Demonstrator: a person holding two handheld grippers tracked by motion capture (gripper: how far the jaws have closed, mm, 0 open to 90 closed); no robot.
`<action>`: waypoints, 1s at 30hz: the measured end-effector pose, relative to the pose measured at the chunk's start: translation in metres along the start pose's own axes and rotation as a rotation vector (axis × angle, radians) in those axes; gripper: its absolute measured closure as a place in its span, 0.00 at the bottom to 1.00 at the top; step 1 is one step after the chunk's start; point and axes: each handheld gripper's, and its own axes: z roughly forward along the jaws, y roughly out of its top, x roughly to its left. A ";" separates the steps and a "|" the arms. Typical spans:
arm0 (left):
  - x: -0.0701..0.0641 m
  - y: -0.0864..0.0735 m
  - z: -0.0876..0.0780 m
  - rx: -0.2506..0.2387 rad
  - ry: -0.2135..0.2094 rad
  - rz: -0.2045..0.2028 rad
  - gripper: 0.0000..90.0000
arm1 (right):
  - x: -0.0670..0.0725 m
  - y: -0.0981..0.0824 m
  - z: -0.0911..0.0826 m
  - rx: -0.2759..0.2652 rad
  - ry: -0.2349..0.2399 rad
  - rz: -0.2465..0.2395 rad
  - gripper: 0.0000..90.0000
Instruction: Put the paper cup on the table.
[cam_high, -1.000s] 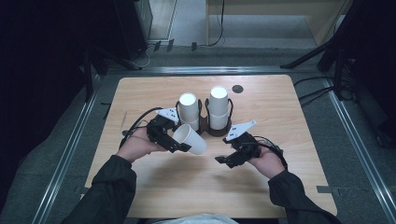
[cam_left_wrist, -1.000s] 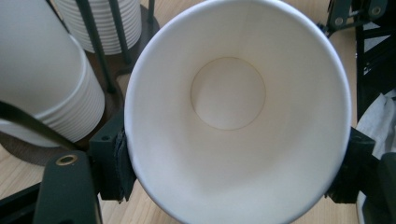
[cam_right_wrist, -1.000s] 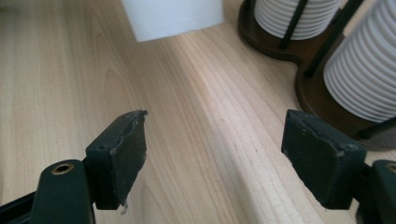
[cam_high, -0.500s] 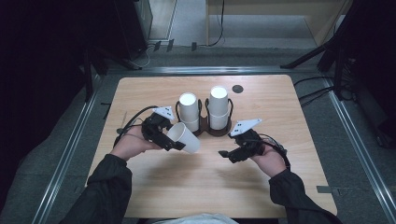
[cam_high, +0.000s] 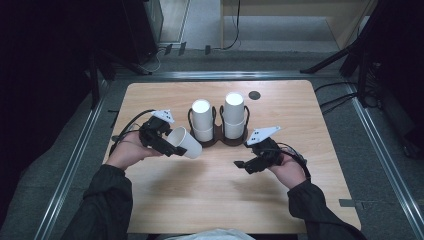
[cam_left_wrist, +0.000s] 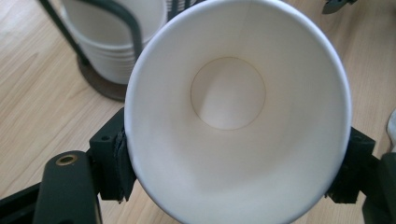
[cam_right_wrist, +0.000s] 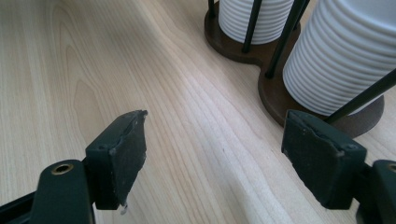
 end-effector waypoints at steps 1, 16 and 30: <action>0.003 -0.003 -0.003 -0.004 0.006 -0.010 0.24 | -0.001 0.000 0.000 -0.006 0.001 0.001 0.24; 0.040 -0.033 -0.031 -0.011 0.079 -0.138 0.24 | -0.001 0.001 0.005 0.019 0.011 -0.013 0.24; 0.071 -0.052 -0.048 0.020 0.171 -0.203 0.24 | 0.002 -0.002 0.006 0.039 0.027 -0.024 0.24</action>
